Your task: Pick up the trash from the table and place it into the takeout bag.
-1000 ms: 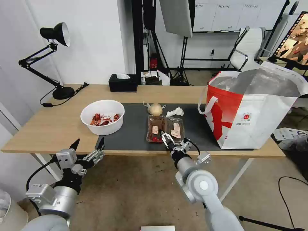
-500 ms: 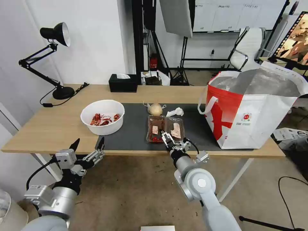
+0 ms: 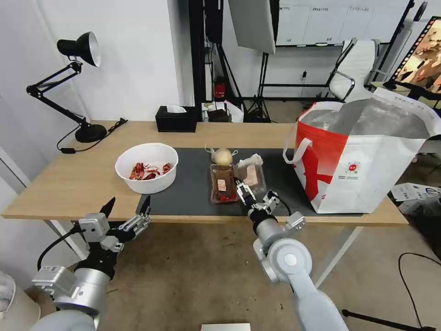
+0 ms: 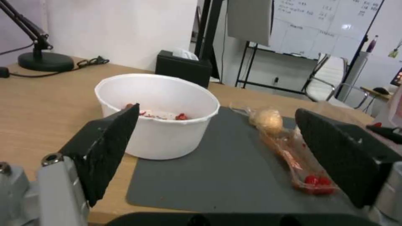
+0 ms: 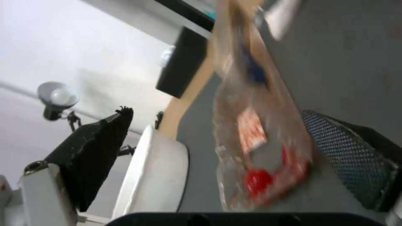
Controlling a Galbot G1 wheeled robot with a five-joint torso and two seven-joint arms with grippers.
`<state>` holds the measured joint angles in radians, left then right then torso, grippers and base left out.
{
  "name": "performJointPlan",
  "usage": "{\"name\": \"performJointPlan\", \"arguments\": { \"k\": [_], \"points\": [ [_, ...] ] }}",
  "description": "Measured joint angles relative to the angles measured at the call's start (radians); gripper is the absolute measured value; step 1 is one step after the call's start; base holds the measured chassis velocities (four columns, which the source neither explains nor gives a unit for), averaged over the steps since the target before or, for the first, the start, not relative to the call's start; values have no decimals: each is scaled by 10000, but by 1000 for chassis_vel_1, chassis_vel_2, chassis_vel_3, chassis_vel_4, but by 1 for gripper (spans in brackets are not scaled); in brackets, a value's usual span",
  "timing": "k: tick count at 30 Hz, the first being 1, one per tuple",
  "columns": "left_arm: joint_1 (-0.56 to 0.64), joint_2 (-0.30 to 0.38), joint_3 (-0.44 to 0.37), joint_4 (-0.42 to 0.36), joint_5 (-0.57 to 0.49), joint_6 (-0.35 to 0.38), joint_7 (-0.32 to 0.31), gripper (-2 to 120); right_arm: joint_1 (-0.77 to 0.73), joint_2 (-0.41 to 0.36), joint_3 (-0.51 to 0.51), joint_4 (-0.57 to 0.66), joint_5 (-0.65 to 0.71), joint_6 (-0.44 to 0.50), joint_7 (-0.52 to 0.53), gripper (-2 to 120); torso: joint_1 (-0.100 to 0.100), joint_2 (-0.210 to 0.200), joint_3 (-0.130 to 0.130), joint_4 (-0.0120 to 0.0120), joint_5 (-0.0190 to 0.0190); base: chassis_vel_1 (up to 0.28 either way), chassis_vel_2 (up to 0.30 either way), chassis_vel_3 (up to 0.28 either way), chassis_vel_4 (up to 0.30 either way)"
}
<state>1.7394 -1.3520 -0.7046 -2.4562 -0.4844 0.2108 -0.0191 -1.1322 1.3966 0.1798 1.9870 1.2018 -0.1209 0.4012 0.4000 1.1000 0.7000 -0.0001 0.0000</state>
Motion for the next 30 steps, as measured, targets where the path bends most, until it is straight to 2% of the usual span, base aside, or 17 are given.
{"name": "performJointPlan", "arguments": {
  "k": [4, 7, 8, 10, 15, 21, 22, 23, 25, 26, 27, 28, 29, 30],
  "points": [
    [37, -78, 26, 12, 39, -40, 16, 100, 569, -292, -253, -211, -467, -207, -495, 100, -1, 0, 0, 0, 0, 0, 0, 0, 0],
    [40, -87, 7, 10, 48, -47, 18, 100, 1111, -418, -504, -515, -178, -616, -406, 100, -1, 0, 0, 0, -1, 0, 0, 0, 0],
    [48, -87, -22, 0, 49, -52, 20, 100, 1527, -441, -674, -771, 425, -1089, 10, 100, 0, 0, 0, 2, 0, 0, 0, 0, 0],
    [69, -98, -56, -12, 49, -61, 20, 100, 1924, -377, -838, -1099, 1272, -1451, 795, 100, 0, 0, 1, 2, 0, 0, 0, 0, 0],
    [117, -202, -67, -102, 55, -69, 20, 100, 2161, -323, -821, -1116, 2101, -1529, 1485, 100, 0, -1, 0, 1, 0, 0, 0, 0, 0],
    [132, -205, -85, -138, 59, -76, 21, 100, 2455, -760, -763, -784, 2026, -1394, 866, 100, -1, 0, 0, 0, 1, 0, 0, 0, 0],
    [134, -186, -104, -177, 58, -78, 23, 100, 2915, -1238, -912, -765, 1091, -1429, 232, 98, -1, 0, 0, 0, 0, 0, 0, 0, 0],
    [134, -186, -104, -177, 58, -78, 23, 100, 2915, -1238, -912, -765, 1091, -1429, 232, 98, -1, 0, 0, 0, 0, 0, 0, 0, 0],
    [136, -146, -106, -201, 50, -78, 26, 100, 3772, -2043, -1387, -1362, -1215, -1802, -990, 93, -1, 0, 0, 0, 0, 0, 0, 0, 0],
    [139, -135, -93, -200, 49, -78, 26, 100, 4252, -2445, -1721, -1771, -2422, -2000, -1841, 86, 0, 0, 1, 0, 3, 0, 0, 0, 0],
    [142, -136, -83, -201, 51, -78, 28, 100, 4587, -2709, -1959, -2059, -3131, -2073, -2352, 84, 0, -1, 1, 1, 3, 0, 0, 0, 0],
    [142, -136, -83, -201, 51, -78, 28, 100, 4587, -2709, -1959, -2059, -3131, -2073, -2352, 84, 0, -1, 1, 1, 3, 0, 0, 0, 0],
    [157, -147, -57, -201, 56, -77, 31, 100, 5136, -3102, -2425, -2576, -4078, -2153, -3081, 78, 0, 0, 0, 0, 0, 0, 0, 0, 0],
    [157, -147, -57, -201, 56, -77, 31, 100, 5136, -3102, -2425, -2576, -4078, -2153, -3081, 78, 0, 0, 0, 0, 0, 0, 0, 0, 0]
  ]
}}
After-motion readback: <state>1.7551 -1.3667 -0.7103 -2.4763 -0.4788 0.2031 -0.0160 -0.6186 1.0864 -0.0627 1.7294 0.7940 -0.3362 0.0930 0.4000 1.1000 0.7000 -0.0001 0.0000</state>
